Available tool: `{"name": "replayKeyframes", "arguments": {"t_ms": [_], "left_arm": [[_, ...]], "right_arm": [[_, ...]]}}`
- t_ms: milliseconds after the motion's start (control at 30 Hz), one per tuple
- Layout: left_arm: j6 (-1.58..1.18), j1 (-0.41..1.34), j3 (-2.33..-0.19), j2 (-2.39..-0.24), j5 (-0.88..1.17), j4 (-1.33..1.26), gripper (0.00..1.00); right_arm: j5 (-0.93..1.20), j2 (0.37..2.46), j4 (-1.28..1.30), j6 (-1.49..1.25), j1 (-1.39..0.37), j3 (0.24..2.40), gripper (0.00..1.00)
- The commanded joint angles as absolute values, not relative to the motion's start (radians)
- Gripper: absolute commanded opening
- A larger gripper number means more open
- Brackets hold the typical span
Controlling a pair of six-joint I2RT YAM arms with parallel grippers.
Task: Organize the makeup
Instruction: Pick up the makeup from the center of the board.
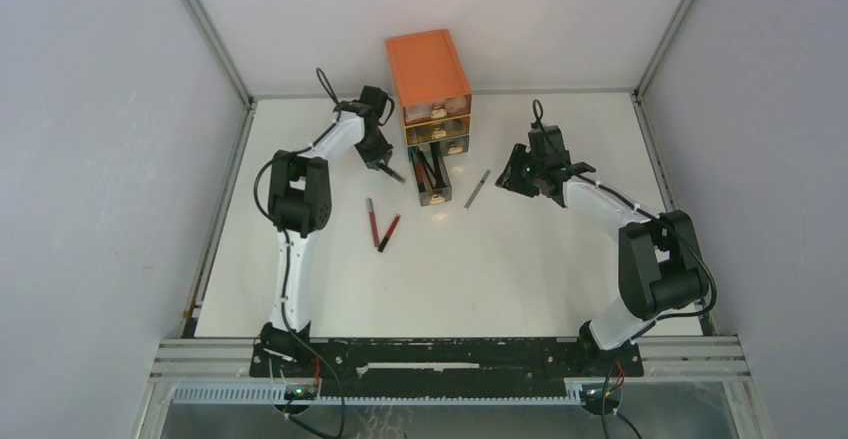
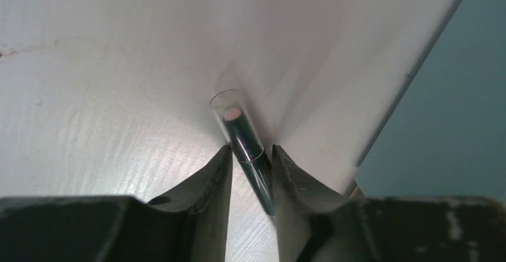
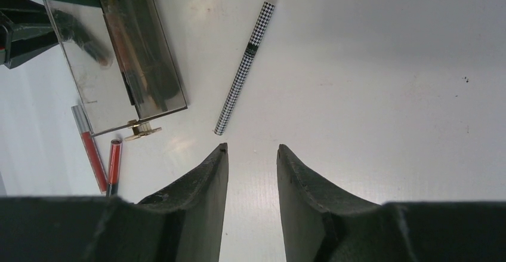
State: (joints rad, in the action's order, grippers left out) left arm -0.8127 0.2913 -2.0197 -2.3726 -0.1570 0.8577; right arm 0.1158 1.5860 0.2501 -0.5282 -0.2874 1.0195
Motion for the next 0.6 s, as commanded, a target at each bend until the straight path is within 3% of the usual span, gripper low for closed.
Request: {"name": "replayKeyframes", "arguments": {"t_ms": [0,100,233,333,567], "left_arm": [[-0.802,0.286,-1.977,-2.337,-0.171,0.846,0.3],[-0.803,0.272,-1.915,-2.303,-0.137,0.801,0.13],[-0.794,0.248,-1.906,-2.255,-0.091,0.788,0.0],[-0.764,0.235,-1.863,-2.156,-0.048,0.745,0.0],[-0.644,0.253,-1.534,-1.776,0.261,0.486,0.0]], "right_arm": [[0.132,1.572,0.222,-0.515,-0.281,1.014,0.43],[0.138,1.571,0.22,-0.514,-0.281,1.014,0.43],[0.133,1.557,0.232,-0.512,-0.281,1.014,0.43],[0.123,1.533,0.232,-0.509,-0.279,0.999,0.43],[0.123,1.482,0.223,-0.515,-0.266,0.963,0.42]]}}
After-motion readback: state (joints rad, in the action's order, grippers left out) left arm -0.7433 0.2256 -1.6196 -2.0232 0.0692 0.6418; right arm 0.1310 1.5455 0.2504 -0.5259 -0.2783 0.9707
